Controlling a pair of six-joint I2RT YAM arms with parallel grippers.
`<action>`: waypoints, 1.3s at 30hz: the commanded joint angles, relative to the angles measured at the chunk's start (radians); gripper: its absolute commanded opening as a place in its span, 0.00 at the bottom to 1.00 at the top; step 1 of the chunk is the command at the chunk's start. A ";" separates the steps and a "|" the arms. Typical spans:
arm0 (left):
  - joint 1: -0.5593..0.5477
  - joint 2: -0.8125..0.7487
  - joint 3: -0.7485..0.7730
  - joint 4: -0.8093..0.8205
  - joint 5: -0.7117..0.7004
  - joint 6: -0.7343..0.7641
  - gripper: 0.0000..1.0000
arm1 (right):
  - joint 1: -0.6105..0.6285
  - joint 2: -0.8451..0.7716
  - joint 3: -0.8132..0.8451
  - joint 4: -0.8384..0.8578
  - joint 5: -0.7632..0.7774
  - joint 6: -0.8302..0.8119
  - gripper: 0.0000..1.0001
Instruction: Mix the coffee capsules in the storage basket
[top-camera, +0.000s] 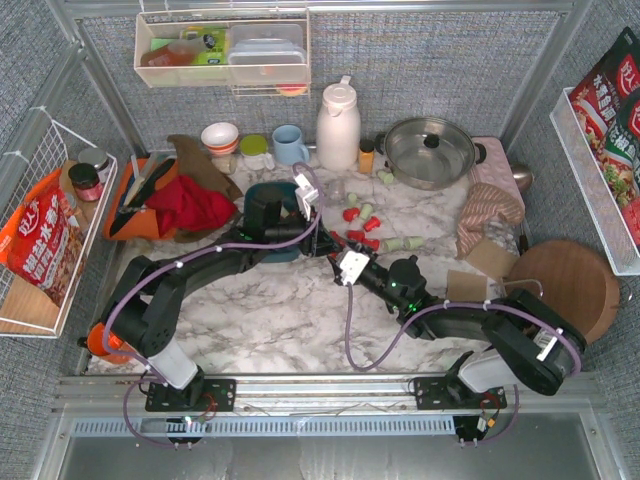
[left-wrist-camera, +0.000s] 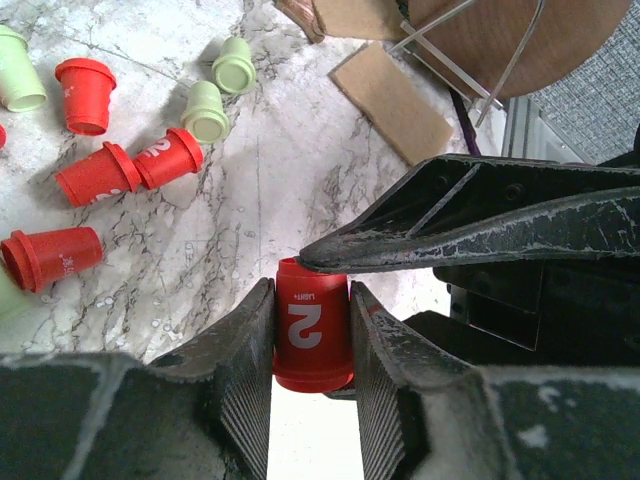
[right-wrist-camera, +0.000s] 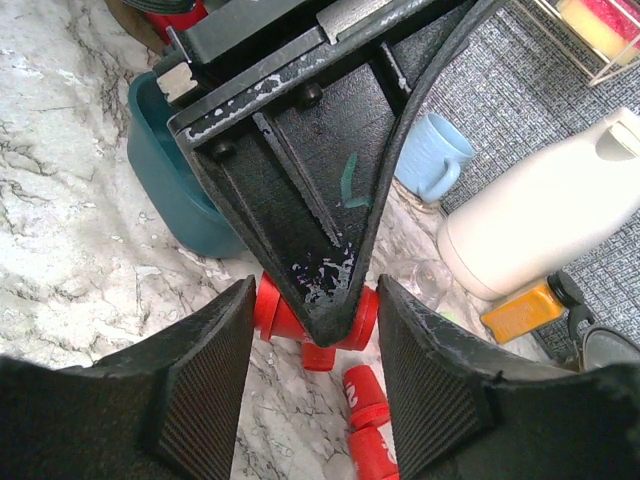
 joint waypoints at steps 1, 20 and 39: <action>0.000 -0.011 0.001 0.033 -0.001 -0.018 0.36 | 0.000 -0.019 0.019 -0.028 0.031 0.018 0.59; 0.198 0.044 0.044 -0.059 -0.599 -0.055 0.46 | -0.051 0.069 0.349 -0.744 0.457 0.769 0.84; 0.198 -0.130 -0.209 0.171 -0.776 -0.048 0.99 | -0.049 0.446 0.617 -0.886 0.717 1.382 0.83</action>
